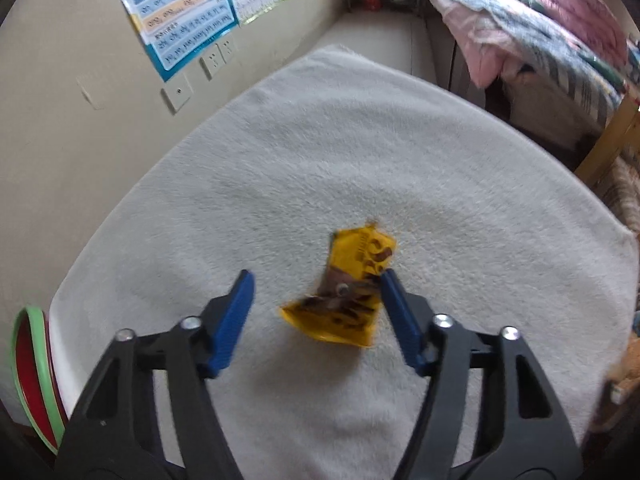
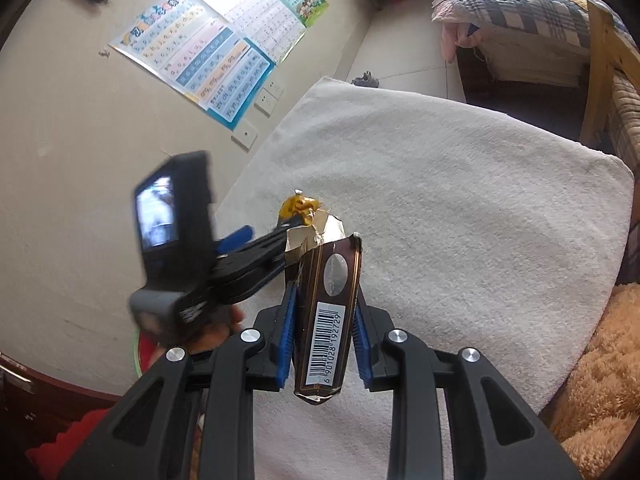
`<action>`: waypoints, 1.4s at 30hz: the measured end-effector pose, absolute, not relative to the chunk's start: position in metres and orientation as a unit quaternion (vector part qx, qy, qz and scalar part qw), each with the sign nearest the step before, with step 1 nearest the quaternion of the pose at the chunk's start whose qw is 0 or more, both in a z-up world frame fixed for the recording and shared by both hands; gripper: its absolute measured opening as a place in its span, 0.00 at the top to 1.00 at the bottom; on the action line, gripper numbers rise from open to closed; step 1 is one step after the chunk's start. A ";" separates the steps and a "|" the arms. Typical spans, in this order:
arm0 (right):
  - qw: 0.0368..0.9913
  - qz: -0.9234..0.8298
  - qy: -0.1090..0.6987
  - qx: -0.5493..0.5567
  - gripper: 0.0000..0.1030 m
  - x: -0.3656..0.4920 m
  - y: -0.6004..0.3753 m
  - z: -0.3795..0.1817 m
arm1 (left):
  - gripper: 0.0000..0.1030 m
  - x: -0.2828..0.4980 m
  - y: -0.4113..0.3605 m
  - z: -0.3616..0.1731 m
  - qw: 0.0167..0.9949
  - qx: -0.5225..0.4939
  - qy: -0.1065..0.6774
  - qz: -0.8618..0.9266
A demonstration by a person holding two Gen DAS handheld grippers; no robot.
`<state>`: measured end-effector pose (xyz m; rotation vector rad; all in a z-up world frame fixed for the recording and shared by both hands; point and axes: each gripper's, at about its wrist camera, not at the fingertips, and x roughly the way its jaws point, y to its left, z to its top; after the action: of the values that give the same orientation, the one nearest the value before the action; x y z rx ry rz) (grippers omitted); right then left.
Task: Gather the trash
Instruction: 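Grasp the brown chocolate wrapper with the right gripper while the left gripper grasps the yellow wrapper, then carry the yellow and brown wrappers over the red bin with both grippers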
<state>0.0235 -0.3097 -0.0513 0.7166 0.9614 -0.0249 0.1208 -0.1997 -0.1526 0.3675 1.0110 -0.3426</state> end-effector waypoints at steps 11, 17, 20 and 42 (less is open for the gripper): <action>0.821 -0.012 0.462 0.335 0.75 0.029 -0.305 -0.058 | 0.61 0.102 -0.166 -0.126 0.855 0.128 0.473 -0.169; 0.822 -0.014 0.480 0.306 0.75 0.037 -0.289 -0.065 | 0.61 0.080 -0.118 -0.091 0.871 0.085 0.456 -0.160; 0.829 -0.014 0.476 0.294 0.75 0.039 -0.281 -0.065 | 0.61 0.063 -0.098 -0.069 0.888 0.085 0.428 -0.144; 0.852 0.003 0.504 0.144 0.75 0.040 -0.198 -0.062 | 0.59 0.017 0.048 -0.008 0.935 0.058 0.348 -0.041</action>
<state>0.0397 -0.1980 -0.0624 0.3030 1.0610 0.0066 0.0173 0.0476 -0.0076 0.1186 0.7121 -0.0835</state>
